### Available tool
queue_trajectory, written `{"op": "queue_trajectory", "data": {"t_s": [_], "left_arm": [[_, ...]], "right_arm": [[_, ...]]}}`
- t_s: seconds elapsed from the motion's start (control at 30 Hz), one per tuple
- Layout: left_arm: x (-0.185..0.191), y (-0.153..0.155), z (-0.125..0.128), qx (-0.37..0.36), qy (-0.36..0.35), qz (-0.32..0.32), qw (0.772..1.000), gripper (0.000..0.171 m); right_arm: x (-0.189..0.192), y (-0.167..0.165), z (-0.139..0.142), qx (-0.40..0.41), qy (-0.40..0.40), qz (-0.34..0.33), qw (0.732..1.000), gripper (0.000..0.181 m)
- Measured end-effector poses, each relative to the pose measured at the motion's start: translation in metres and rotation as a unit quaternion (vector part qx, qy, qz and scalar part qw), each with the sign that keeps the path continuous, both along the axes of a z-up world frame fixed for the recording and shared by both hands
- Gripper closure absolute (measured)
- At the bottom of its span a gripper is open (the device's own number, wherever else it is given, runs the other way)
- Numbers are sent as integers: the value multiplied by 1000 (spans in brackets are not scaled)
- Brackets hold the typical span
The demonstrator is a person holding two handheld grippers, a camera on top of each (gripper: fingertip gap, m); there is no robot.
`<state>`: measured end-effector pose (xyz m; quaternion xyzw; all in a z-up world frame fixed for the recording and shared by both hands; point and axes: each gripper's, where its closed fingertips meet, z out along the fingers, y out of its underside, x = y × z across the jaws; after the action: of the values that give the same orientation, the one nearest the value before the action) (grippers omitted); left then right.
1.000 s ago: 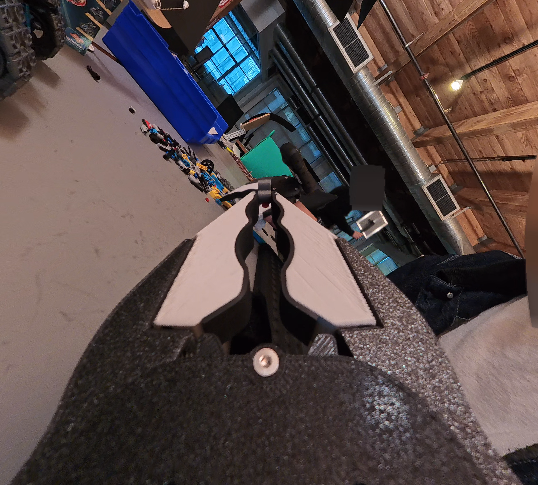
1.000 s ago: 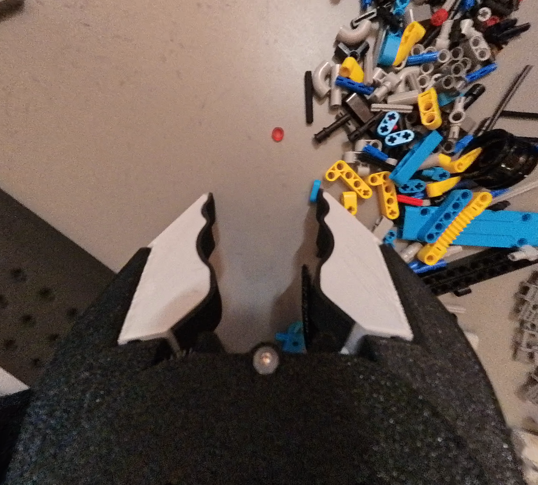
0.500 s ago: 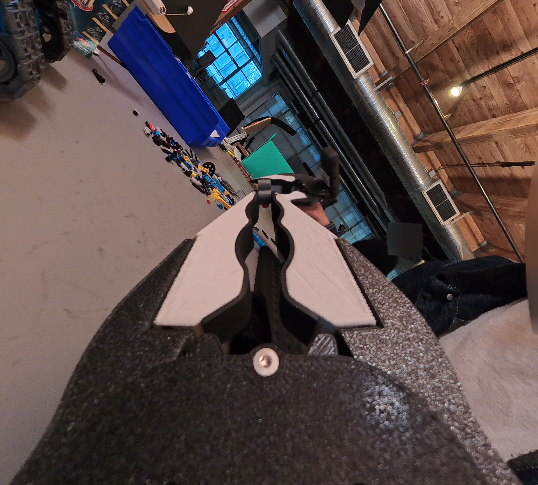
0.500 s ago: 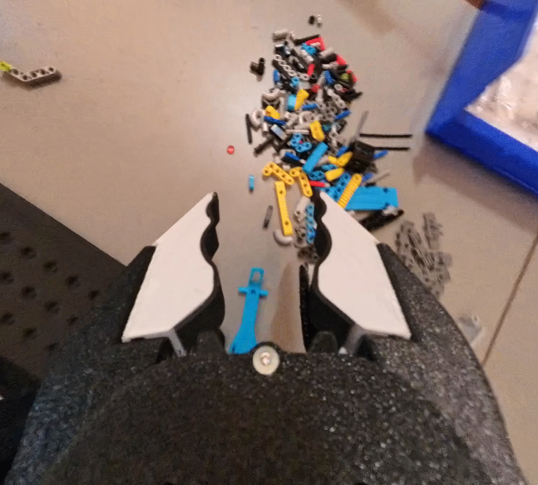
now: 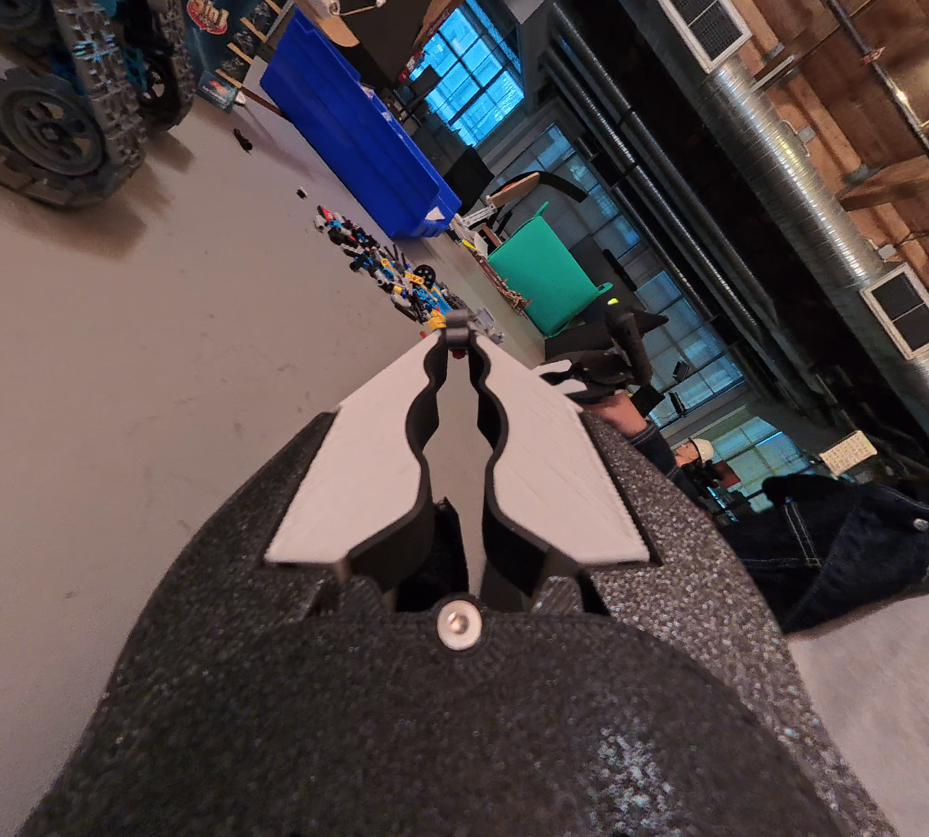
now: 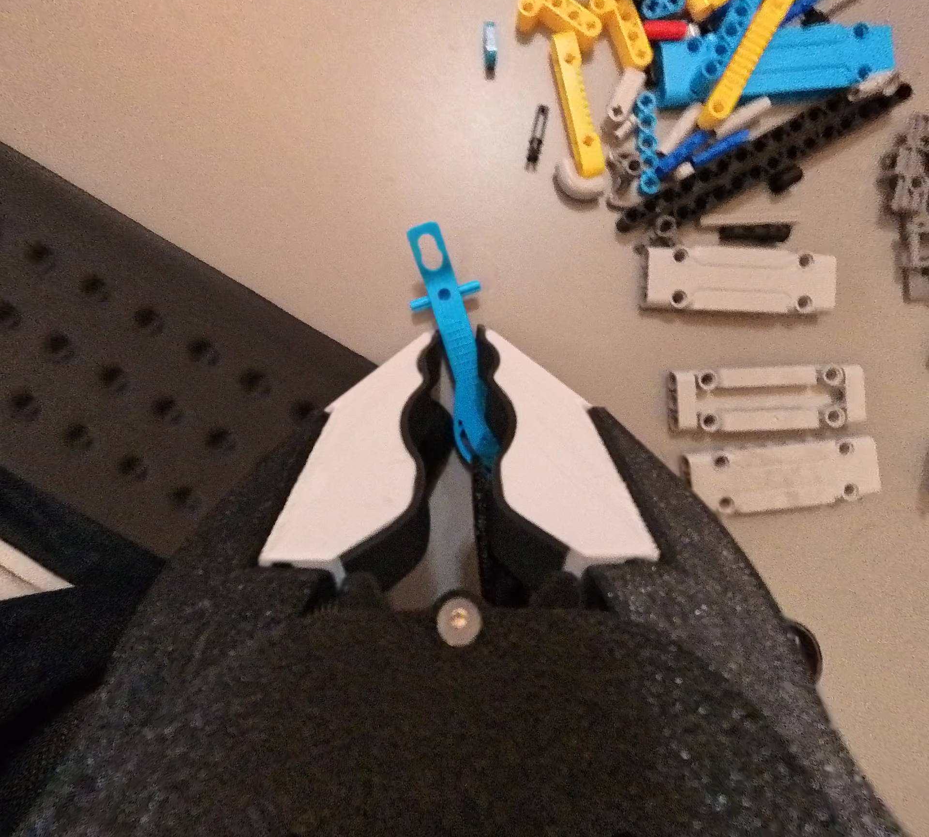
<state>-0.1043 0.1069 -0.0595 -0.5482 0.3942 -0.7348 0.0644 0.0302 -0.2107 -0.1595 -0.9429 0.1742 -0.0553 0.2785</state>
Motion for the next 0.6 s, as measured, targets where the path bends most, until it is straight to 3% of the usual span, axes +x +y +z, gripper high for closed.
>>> {"op": "queue_trajectory", "data": {"t_s": [0.1, 0.2, 0.3, 0.37, 0.43, 0.6], "left_arm": [[-1, 1, 1, -10, -3, -1, 1000, 165], [-2, -2, 3, -23, -7, -12, 1000, 165], [-4, -1, 10, -83, -17, -33, 996, 165], [-7, 3, 14, -138, -25, -45, 989, 166], [-8, 9, 16, -172, -28, -44, 984, 166], [-8, 6, 16, -156, -27, -45, 986, 166]], "right_arm": [[-5, 26, 3, -21, -43, 39, 998, 170], [-41, 88, 22, 25, -79, 131, 988, 170], [-87, 160, 42, 95, -136, 216, 962, 170], [-133, 192, 31, 94, -117, 303, 941, 171], [-154, 210, 12, 59, -102, 348, 930, 171], [-171, 233, 2, 60, -18, 377, 924, 169]]}}
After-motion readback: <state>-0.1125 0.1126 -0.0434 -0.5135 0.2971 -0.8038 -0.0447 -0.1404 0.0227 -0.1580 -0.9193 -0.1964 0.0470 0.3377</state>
